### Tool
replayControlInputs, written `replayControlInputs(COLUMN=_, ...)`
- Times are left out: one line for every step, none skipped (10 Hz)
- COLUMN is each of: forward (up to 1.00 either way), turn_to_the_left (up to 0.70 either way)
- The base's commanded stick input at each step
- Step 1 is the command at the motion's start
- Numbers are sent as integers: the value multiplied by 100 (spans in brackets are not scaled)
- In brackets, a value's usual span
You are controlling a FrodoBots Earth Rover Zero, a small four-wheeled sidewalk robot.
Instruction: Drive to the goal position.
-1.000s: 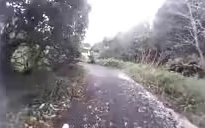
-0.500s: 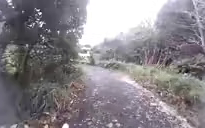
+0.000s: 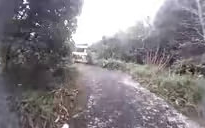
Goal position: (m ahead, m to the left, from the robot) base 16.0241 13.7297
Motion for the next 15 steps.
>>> replayControlInputs(forward=96, turn_to_the_left=0)
replayControlInputs(forward=96, turn_to_the_left=0)
replayControlInputs(forward=96, turn_to_the_left=0)
replayControlInputs(forward=96, turn_to_the_left=0)
replayControlInputs(forward=96, turn_to_the_left=0)
replayControlInputs(forward=96, turn_to_the_left=0)
replayControlInputs(forward=96, turn_to_the_left=0)
replayControlInputs(forward=96, turn_to_the_left=0)
replayControlInputs(forward=96, turn_to_the_left=0)
replayControlInputs(forward=96, turn_to_the_left=0)
replayControlInputs(forward=96, turn_to_the_left=0)
replayControlInputs(forward=96, turn_to_the_left=0)
replayControlInputs(forward=96, turn_to_the_left=0)
replayControlInputs(forward=96, turn_to_the_left=0)
replayControlInputs(forward=96, turn_to_the_left=0)
